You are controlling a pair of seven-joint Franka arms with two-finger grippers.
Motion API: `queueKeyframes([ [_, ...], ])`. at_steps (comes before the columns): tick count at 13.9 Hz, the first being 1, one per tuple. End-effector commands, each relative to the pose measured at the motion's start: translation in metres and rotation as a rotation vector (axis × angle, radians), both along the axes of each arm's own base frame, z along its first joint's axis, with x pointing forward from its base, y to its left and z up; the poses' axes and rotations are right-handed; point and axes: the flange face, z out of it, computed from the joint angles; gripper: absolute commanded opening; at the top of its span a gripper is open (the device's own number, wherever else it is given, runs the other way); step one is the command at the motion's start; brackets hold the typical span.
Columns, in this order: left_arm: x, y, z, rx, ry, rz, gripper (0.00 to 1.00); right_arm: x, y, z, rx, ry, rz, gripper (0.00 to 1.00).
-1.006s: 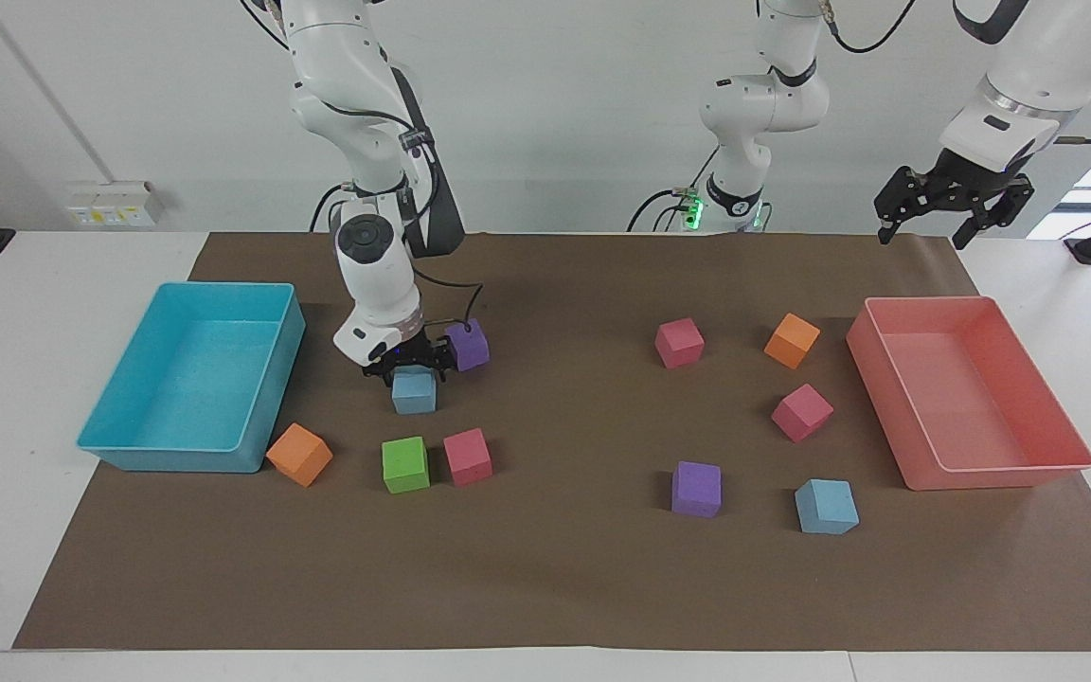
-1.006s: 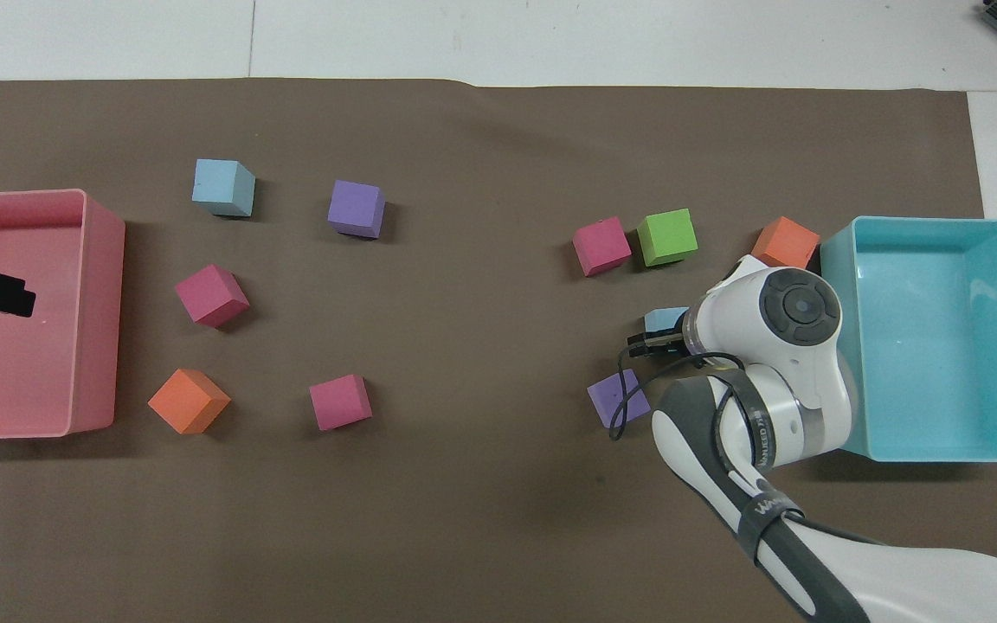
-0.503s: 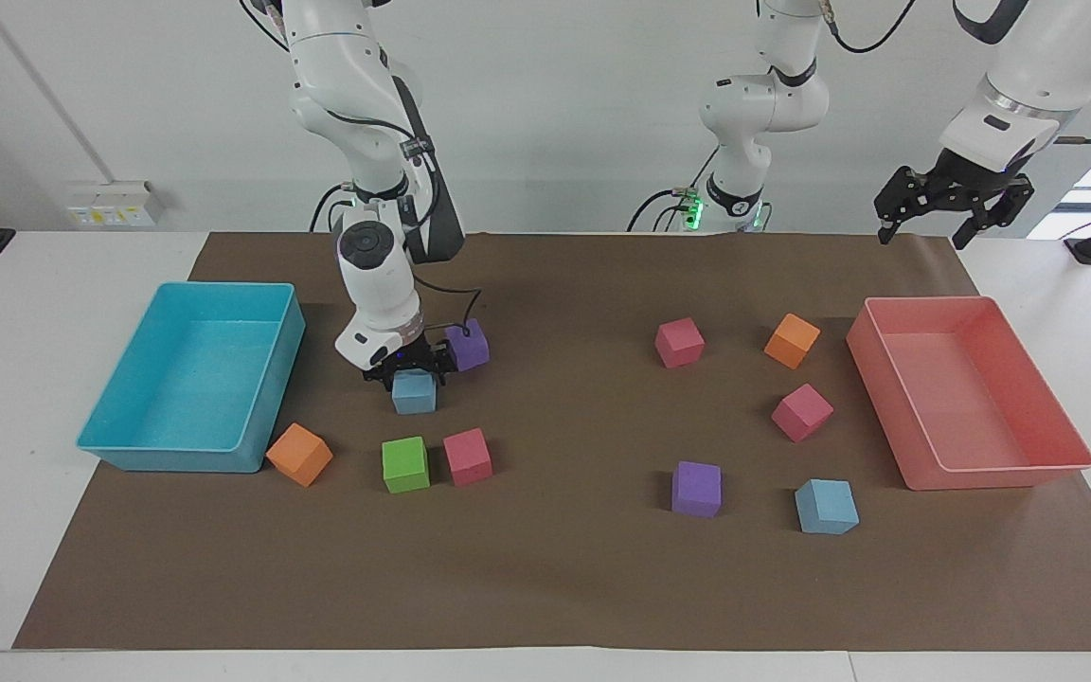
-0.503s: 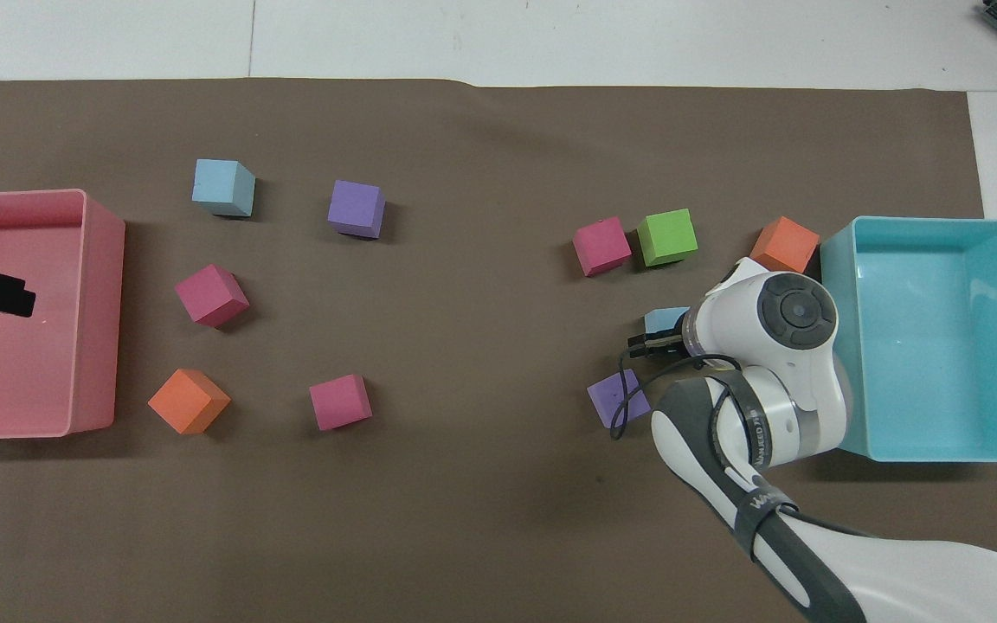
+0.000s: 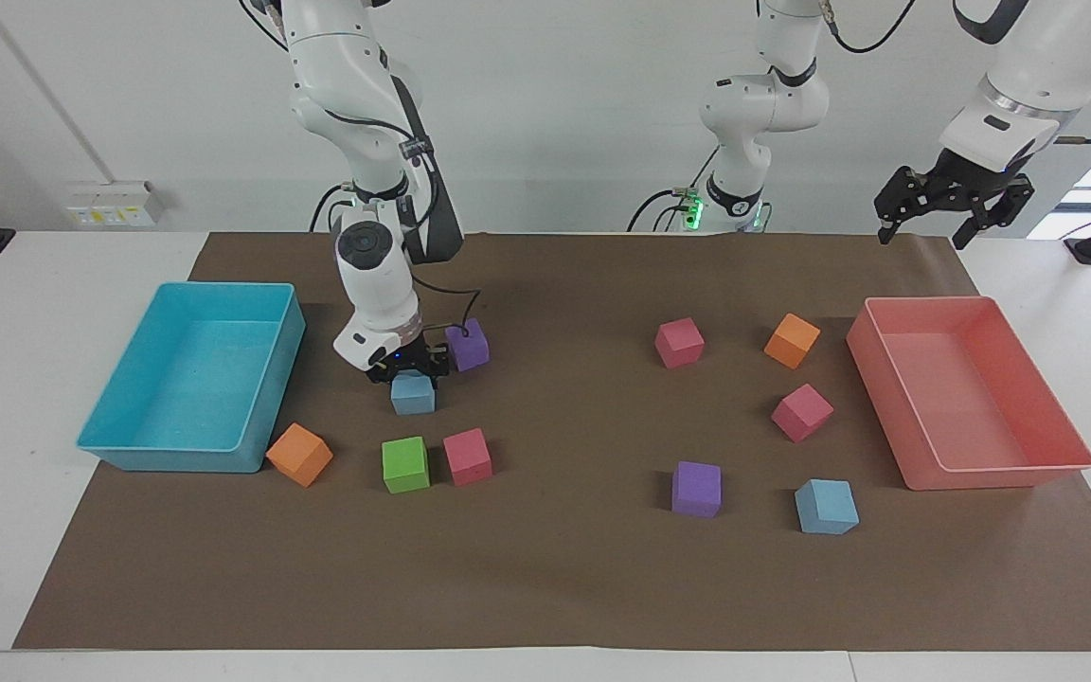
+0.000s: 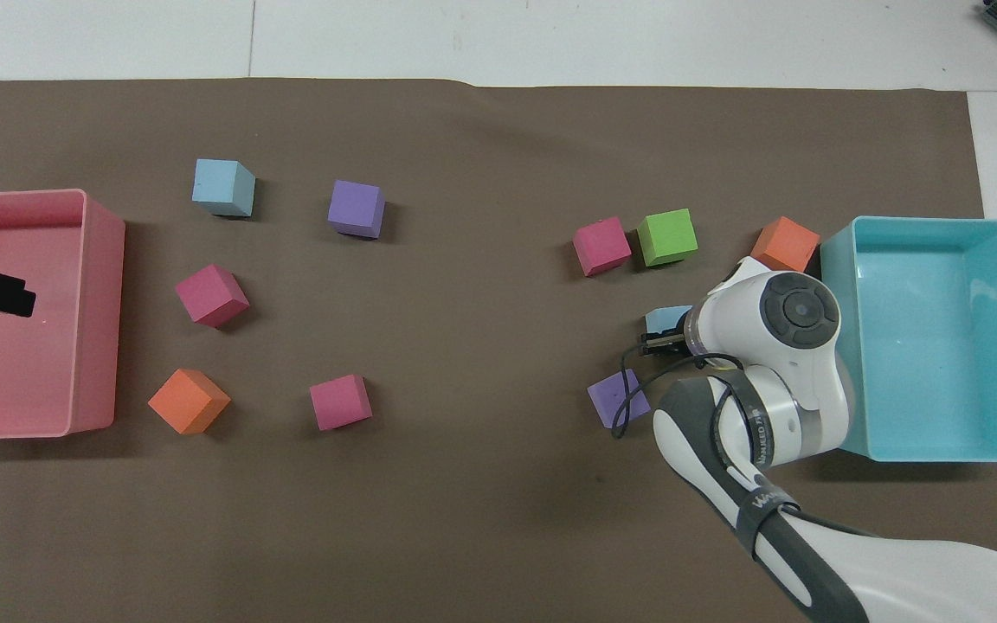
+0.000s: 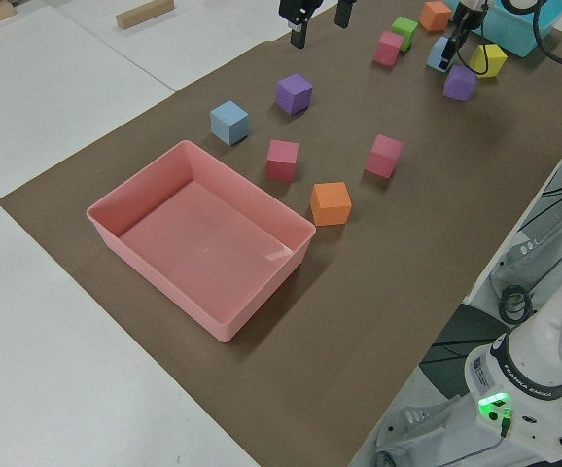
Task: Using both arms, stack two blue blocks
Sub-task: 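Close the right gripper on the light blue cube and lift it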
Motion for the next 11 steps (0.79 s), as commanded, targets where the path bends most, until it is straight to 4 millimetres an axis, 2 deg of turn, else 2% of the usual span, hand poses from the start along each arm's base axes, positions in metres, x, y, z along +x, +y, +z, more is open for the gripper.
queueKeyframes([
  [1,-0.005,0.004,0.003,0.009,-0.008,0.006,1.0,0.003,-0.002,-0.002,0.016,-0.007,0.002,0.0],
  [3,-0.005,0.004,0.003,0.009,-0.008,0.006,1.0,0.005,0.003,0.002,0.018,-0.013,0.008,0.0],
  [5,-0.005,0.004,0.003,0.009,-0.007,0.006,1.0,0.011,0.007,0.017,0.023,-0.027,-0.005,0.0],
  [9,-0.005,0.004,0.003,0.009,-0.008,0.006,1.0,0.033,0.016,0.072,0.023,-0.004,-0.016,0.0],
  [11,-0.005,0.004,0.003,0.009,-0.007,0.006,1.0,0.041,0.027,0.1,0.006,0.016,-0.012,0.0],
])
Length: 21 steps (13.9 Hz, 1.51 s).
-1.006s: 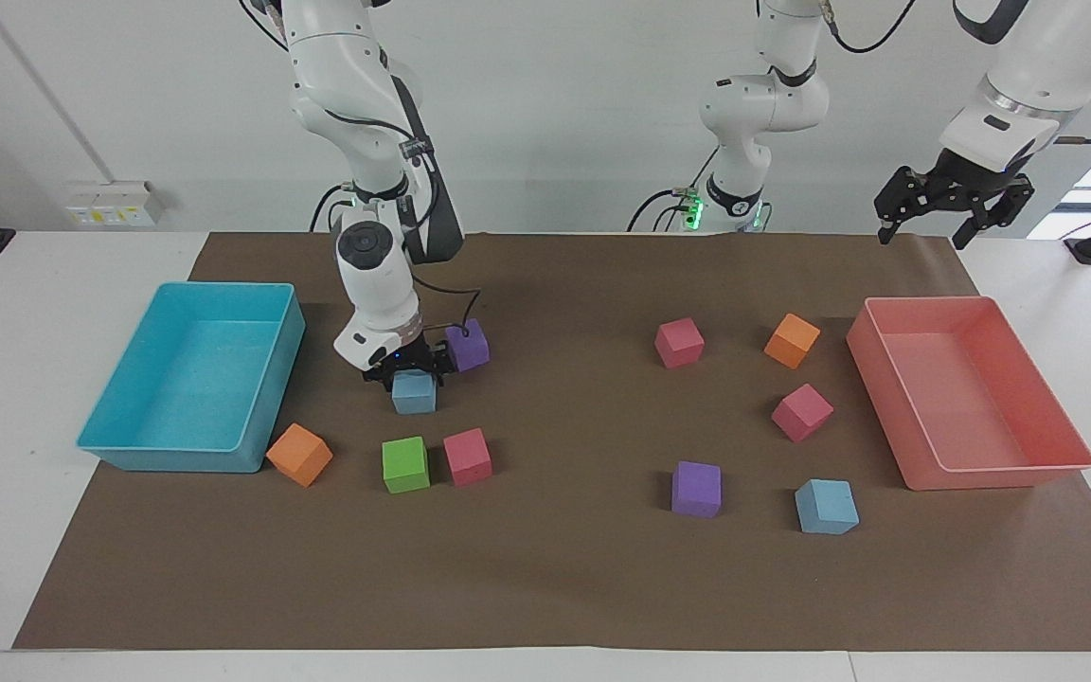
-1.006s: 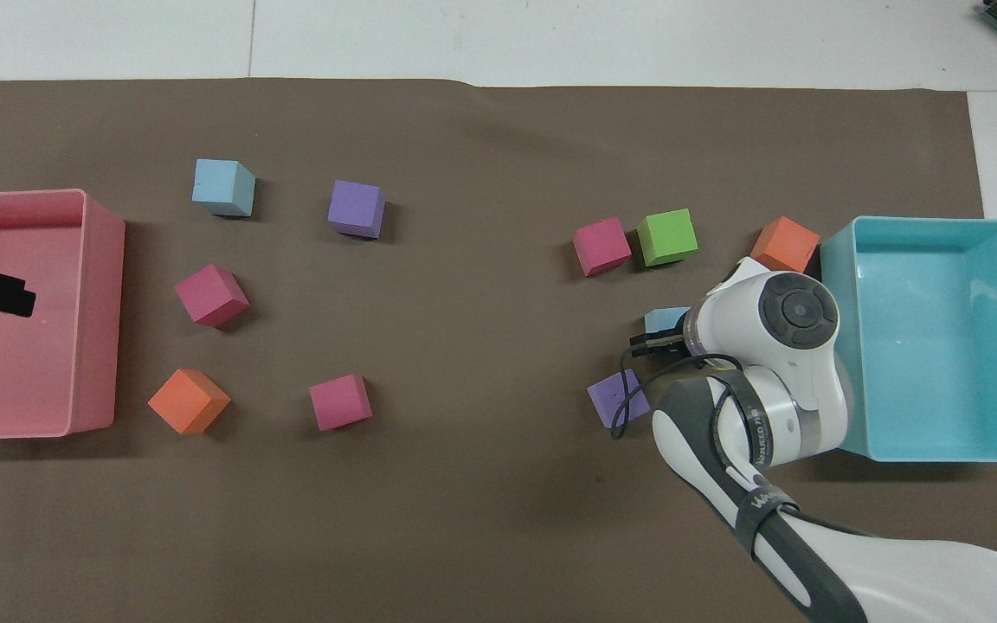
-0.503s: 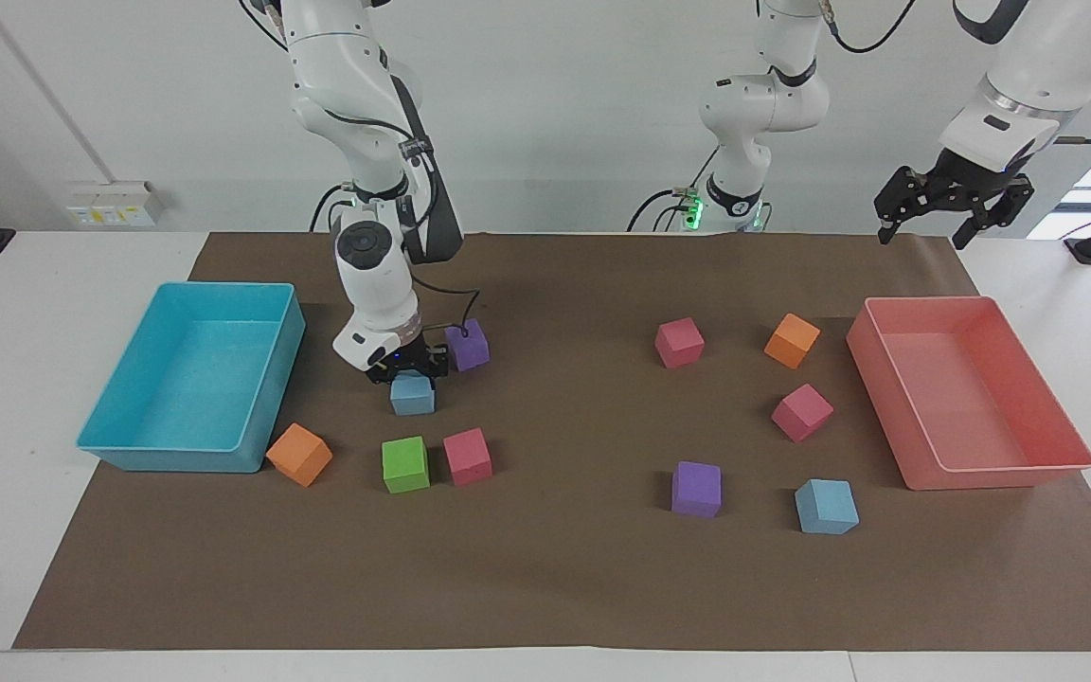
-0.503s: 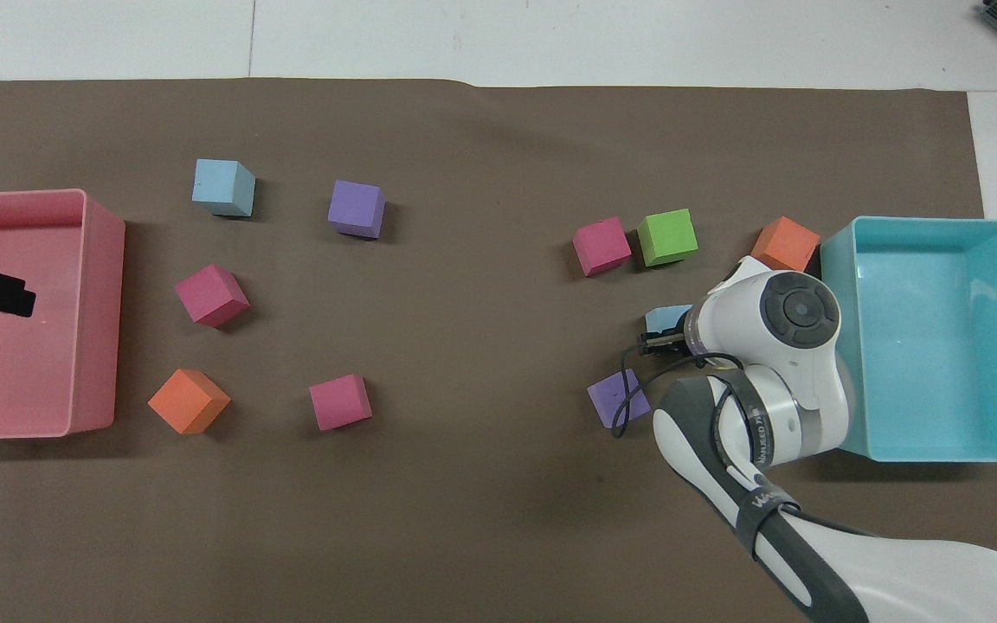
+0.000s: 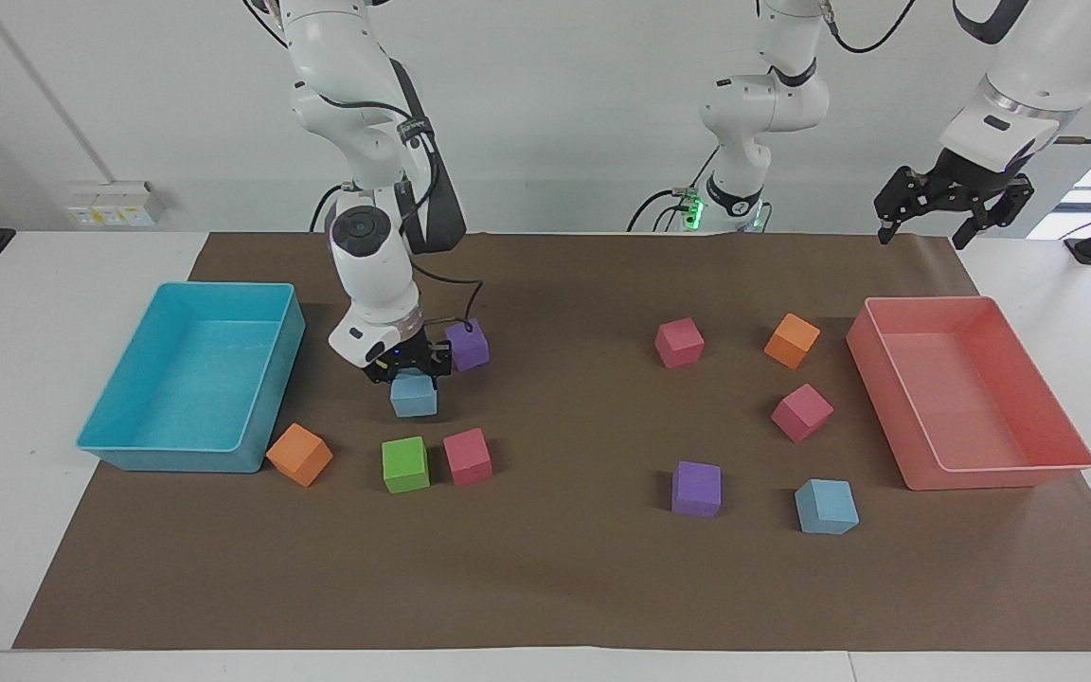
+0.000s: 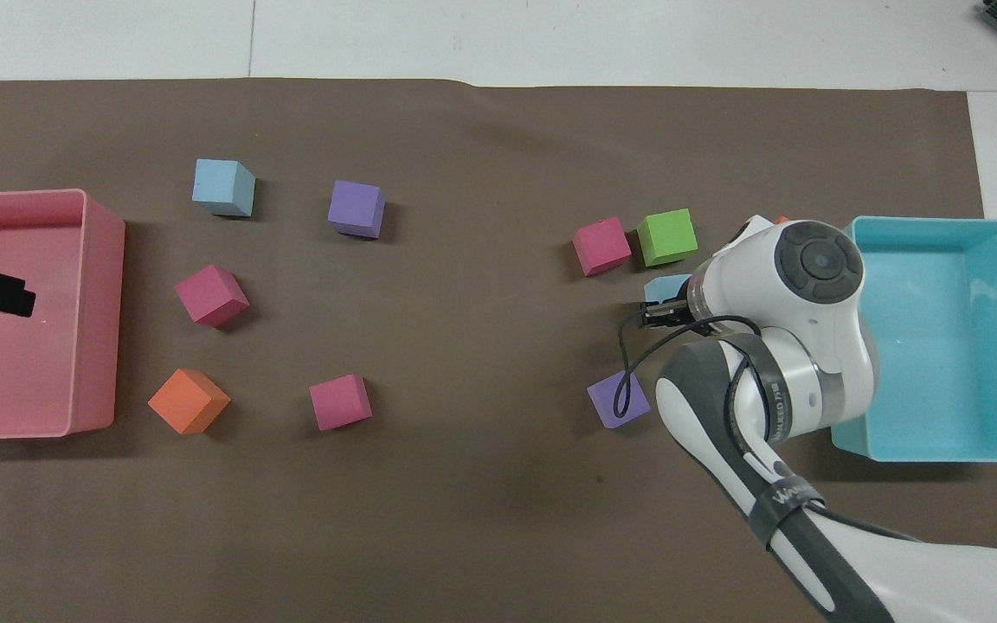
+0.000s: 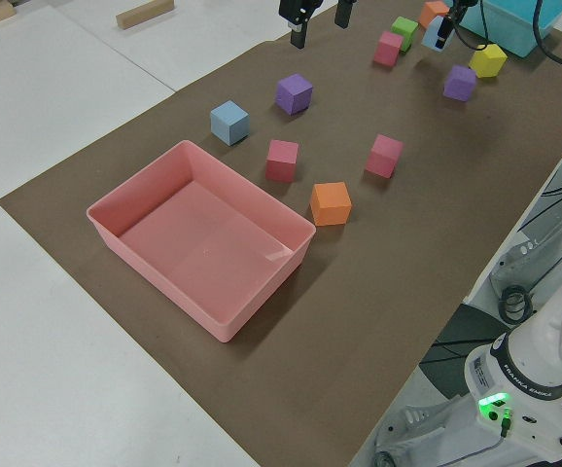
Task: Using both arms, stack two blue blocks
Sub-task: 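Carry the light blue cube with the right gripper toward the table center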
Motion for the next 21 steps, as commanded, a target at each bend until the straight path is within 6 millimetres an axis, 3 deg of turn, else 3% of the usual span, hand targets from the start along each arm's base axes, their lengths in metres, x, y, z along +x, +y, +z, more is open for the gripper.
queueKeyframes([
  [1,-0.005,0.004,0.003,0.009,-0.008,0.006,1.0,0.009,0.018,0.035,-0.001,0.018,-0.023,0.0],
  [4,-0.005,0.004,0.003,0.009,-0.007,0.006,1.0,0.012,0.044,0.057,-0.005,0.017,-0.016,0.0],
  [6,-0.005,0.004,0.003,0.009,-0.007,0.006,1.0,0.006,0.08,0.058,-0.005,0.022,-0.012,0.0],
  [9,-0.005,0.004,0.003,0.009,-0.007,0.006,1.0,0.007,0.142,0.047,-0.027,0.048,-0.073,0.0],
  [13,-0.005,0.004,0.003,0.009,-0.008,0.006,1.0,0.009,0.216,0.003,-0.055,0.06,-0.146,0.0],
  [17,-0.005,0.004,0.003,0.009,-0.008,0.006,1.0,-0.001,0.254,-0.021,-0.029,0.034,-0.128,0.0],
  [21,-0.005,0.004,0.003,0.009,-0.007,0.006,1.0,-0.005,0.258,-0.033,-0.013,0.015,-0.097,0.0],
])
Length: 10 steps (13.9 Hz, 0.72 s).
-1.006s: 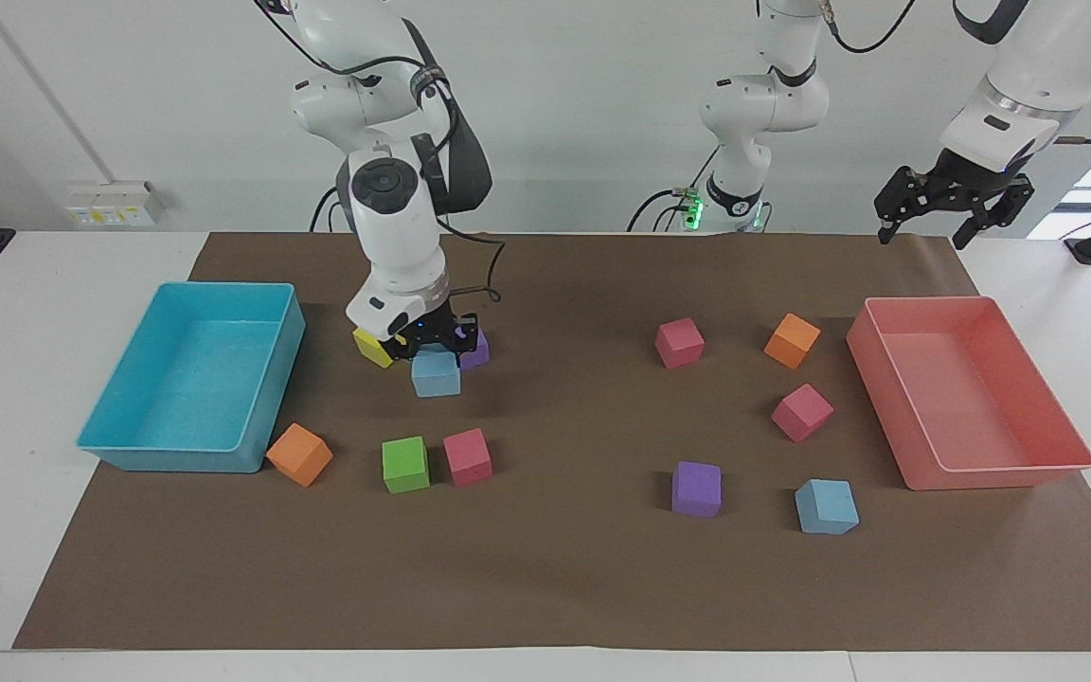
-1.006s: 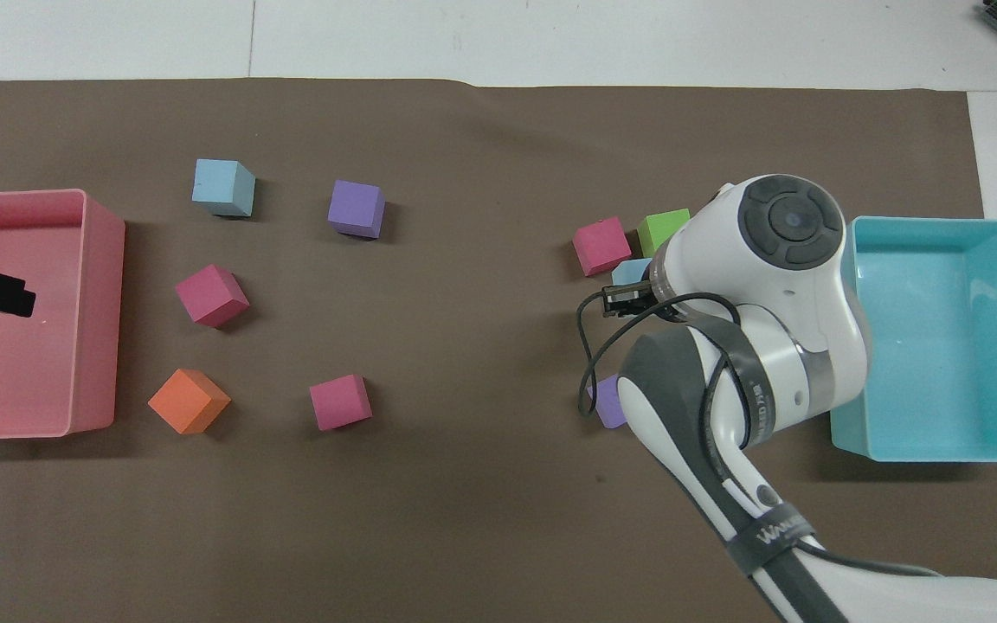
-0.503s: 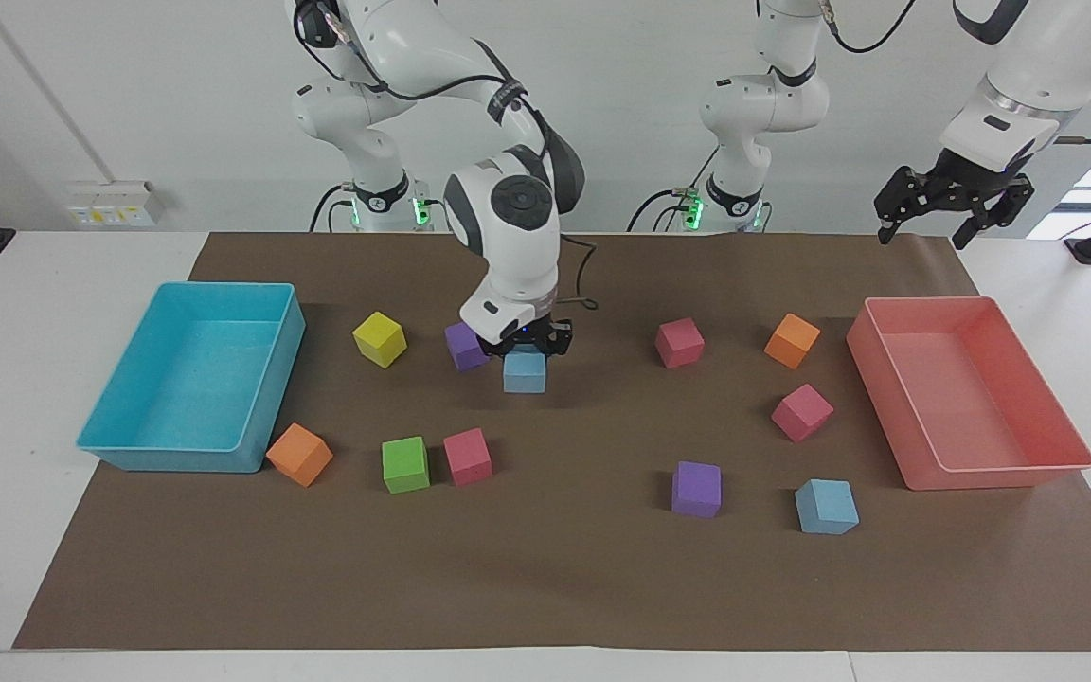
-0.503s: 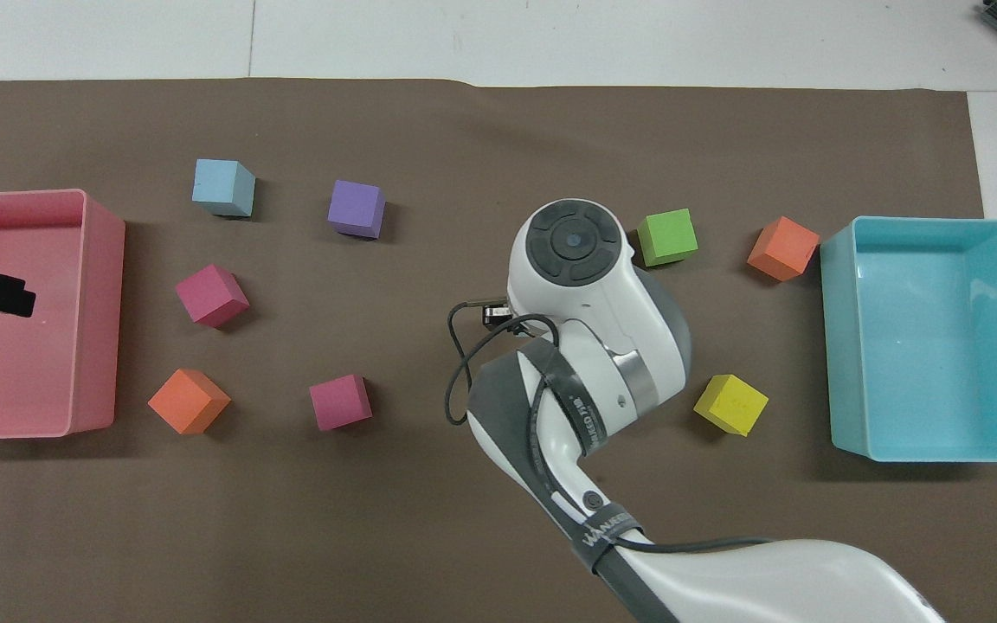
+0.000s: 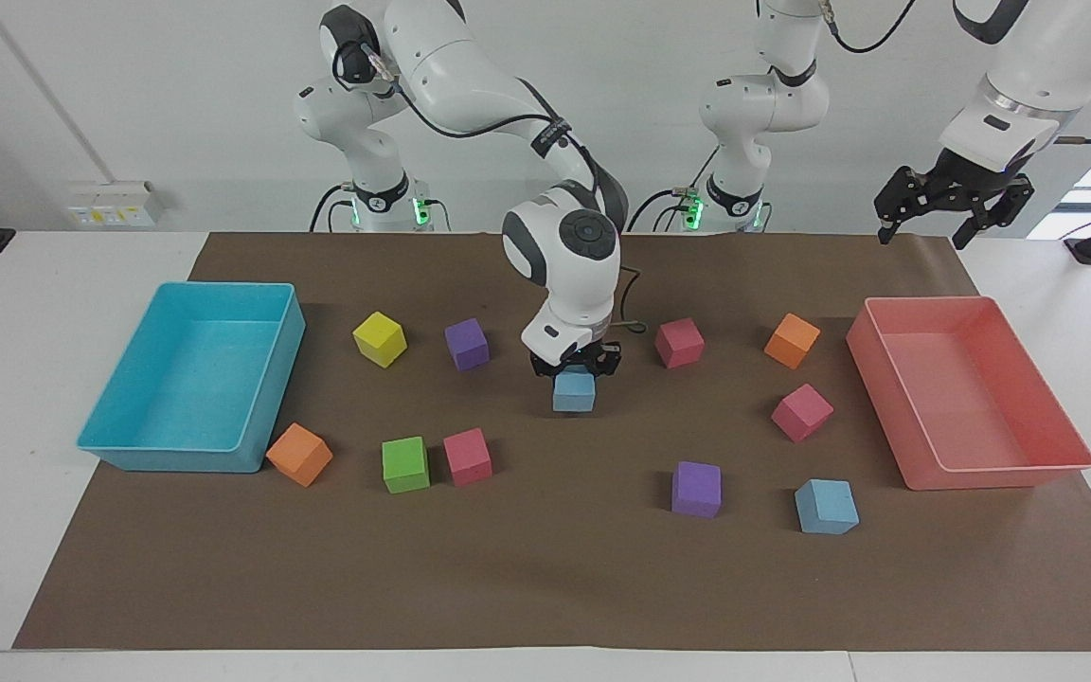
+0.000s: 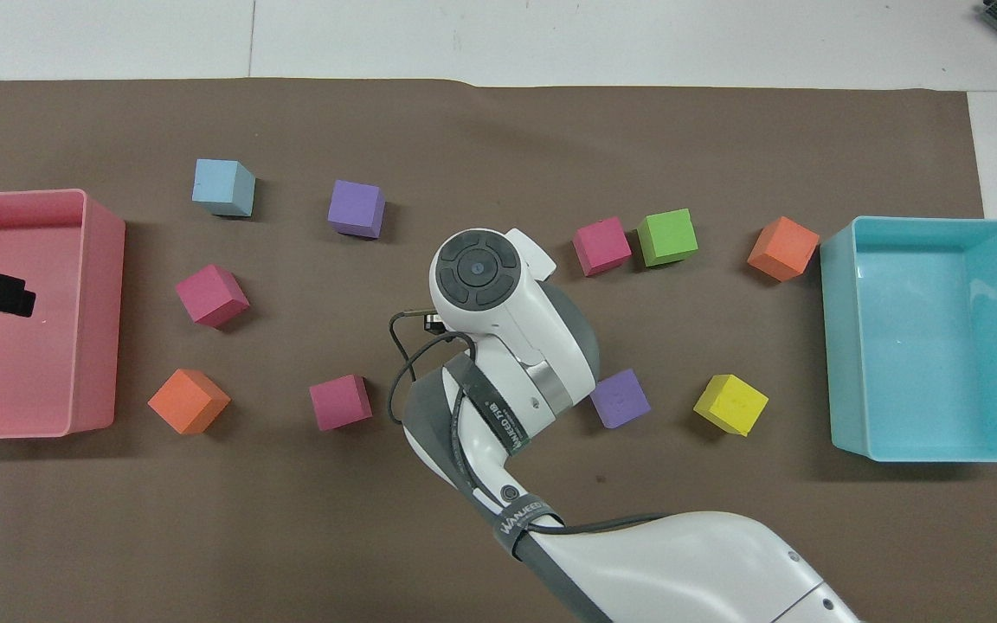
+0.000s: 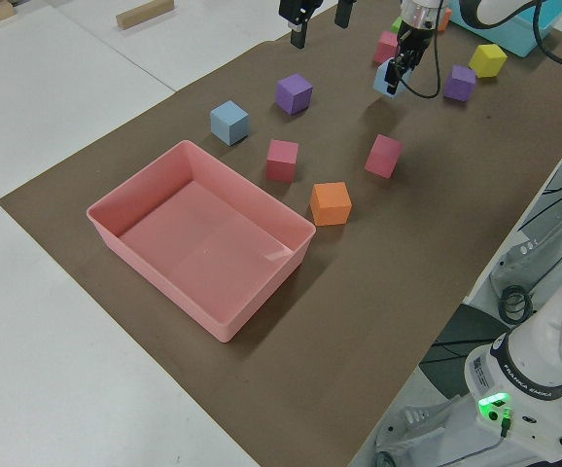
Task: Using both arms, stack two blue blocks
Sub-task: 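Carry the light blue cube with the right gripper toward the table center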
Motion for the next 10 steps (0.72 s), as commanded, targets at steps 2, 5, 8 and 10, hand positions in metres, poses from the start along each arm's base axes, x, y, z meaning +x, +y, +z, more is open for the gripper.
queueKeyframes([
  [2,-0.005,0.004,0.003,0.009,-0.007,0.006,1.0,-0.006,-0.002,-0.02,0.004,0.006,0.026,0.0],
  [5,-0.005,0.002,0.003,0.009,-0.007,0.003,1.0,-0.01,-0.005,-0.031,-0.004,0.016,0.059,0.0],
  [8,-0.005,0.004,0.003,0.009,-0.006,0.006,1.0,-0.013,-0.003,-0.031,-0.001,0.02,0.068,0.0],
  [10,0.001,0.004,0.005,0.008,-0.054,0.002,1.0,-0.016,-0.004,-0.033,-0.004,0.024,0.071,0.0],
])
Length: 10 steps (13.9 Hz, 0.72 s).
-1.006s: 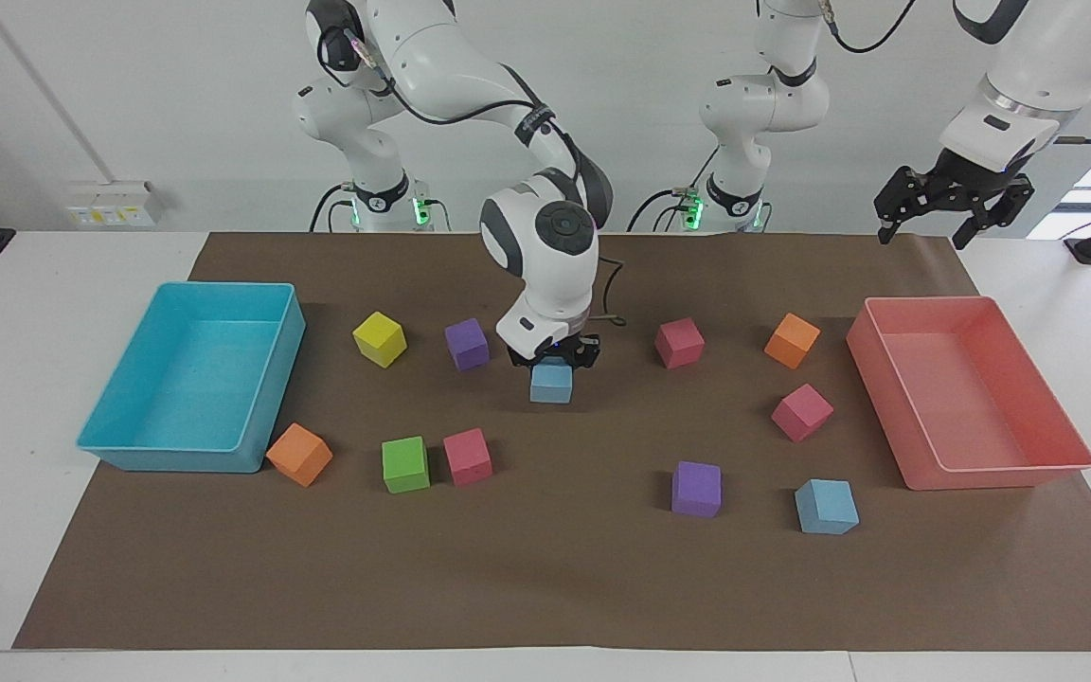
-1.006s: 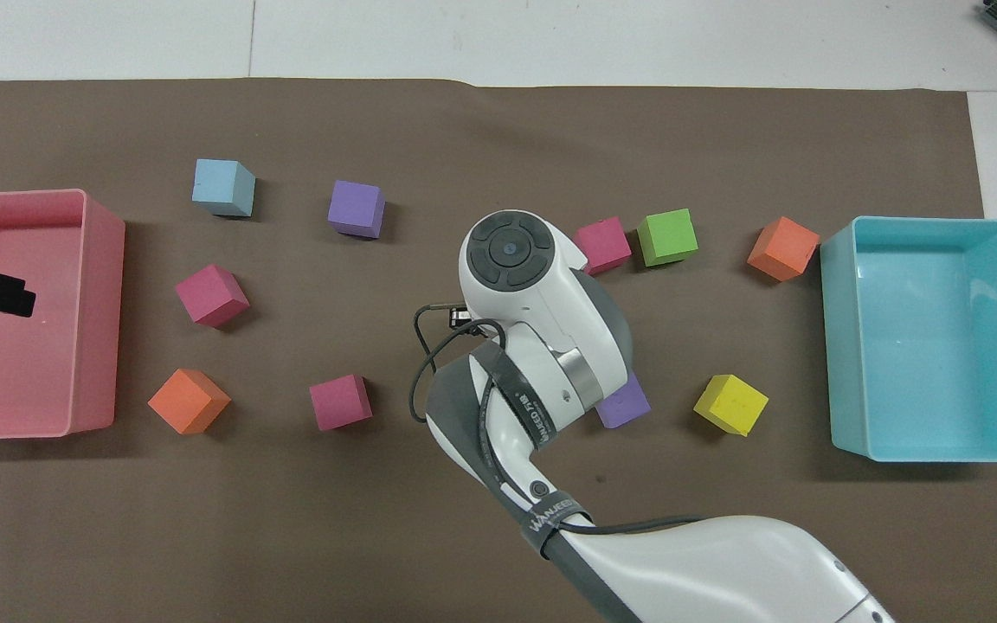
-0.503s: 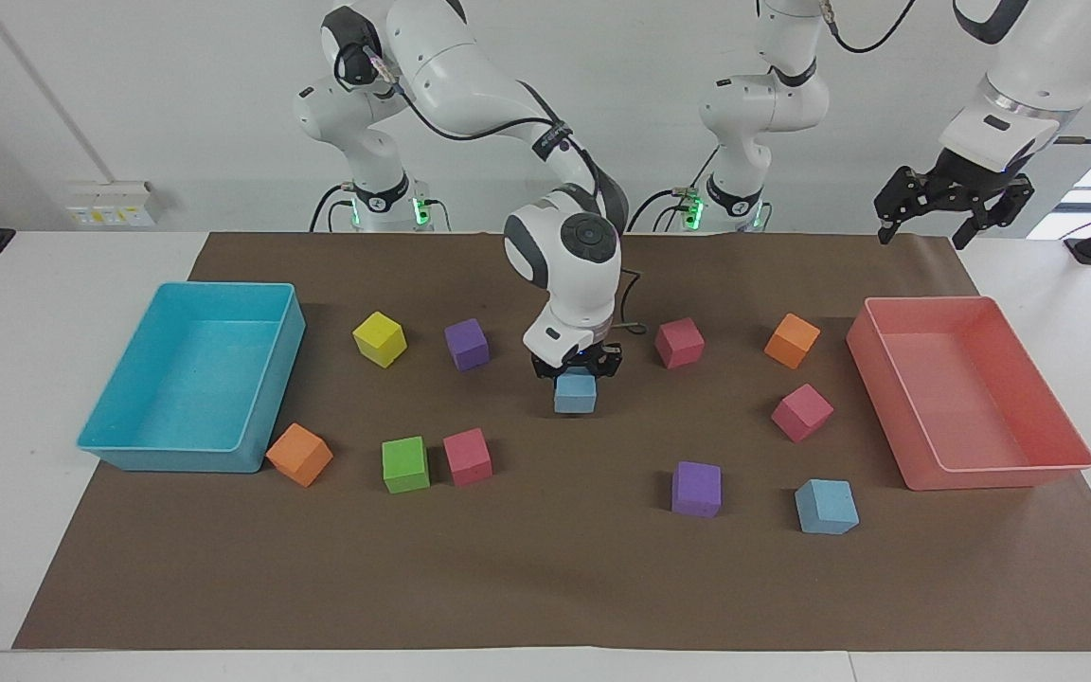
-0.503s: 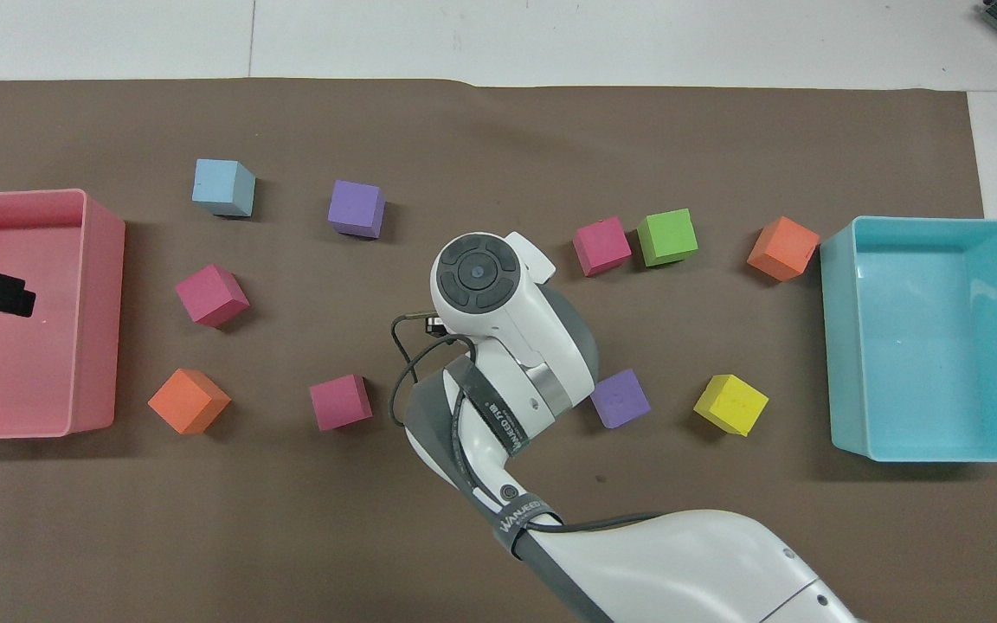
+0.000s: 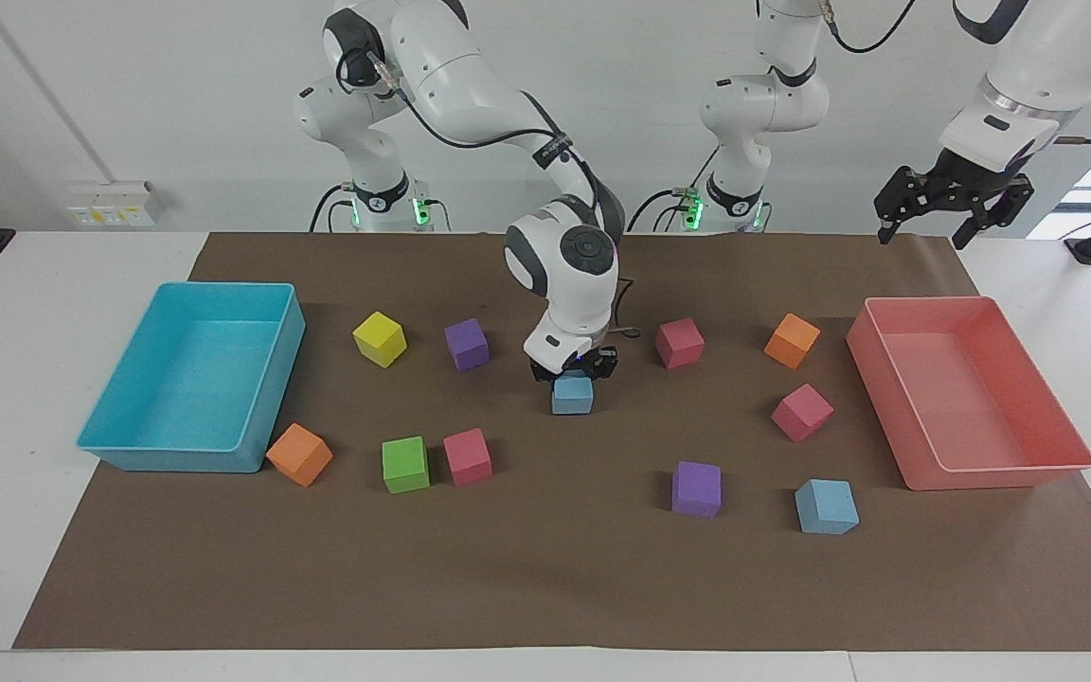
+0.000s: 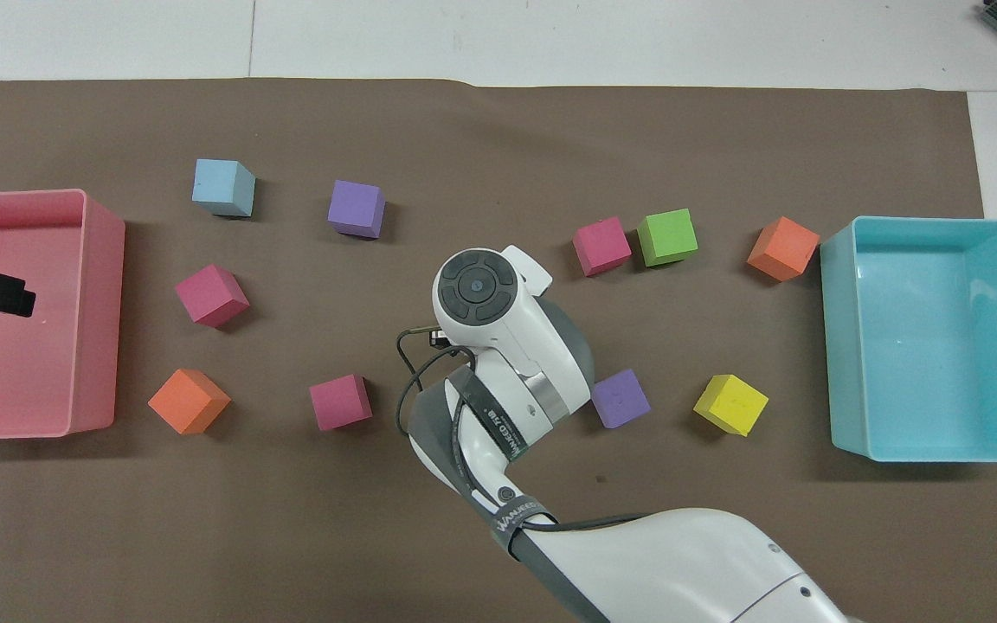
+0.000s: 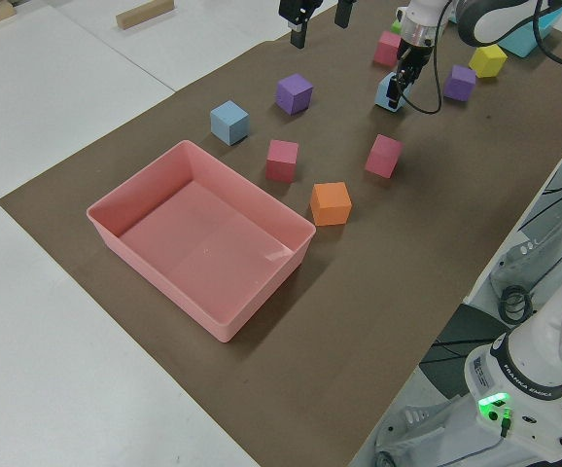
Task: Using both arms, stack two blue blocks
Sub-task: 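Carry the light blue cube with the right gripper toward the table center, then place the blue cube centrally with the right gripper while the left gripper reaches out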
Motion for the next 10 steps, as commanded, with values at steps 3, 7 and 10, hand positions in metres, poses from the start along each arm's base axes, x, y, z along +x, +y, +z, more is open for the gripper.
queueKeyframes([
  [3,0.012,0.002,0.003,0.005,-0.087,0.0,1.0,-0.008,0.0,-0.002,0.015,0.007,0.053,0.0],
  [7,0.055,-0.006,-0.031,-0.005,-0.098,-0.011,1.0,-0.008,0.0,-0.002,0.012,0.005,0.056,1.0],
  [10,0.094,-0.011,-0.067,-0.015,-0.102,-0.018,1.0,-0.006,-0.001,0.007,0.011,-0.01,0.062,1.0],
])
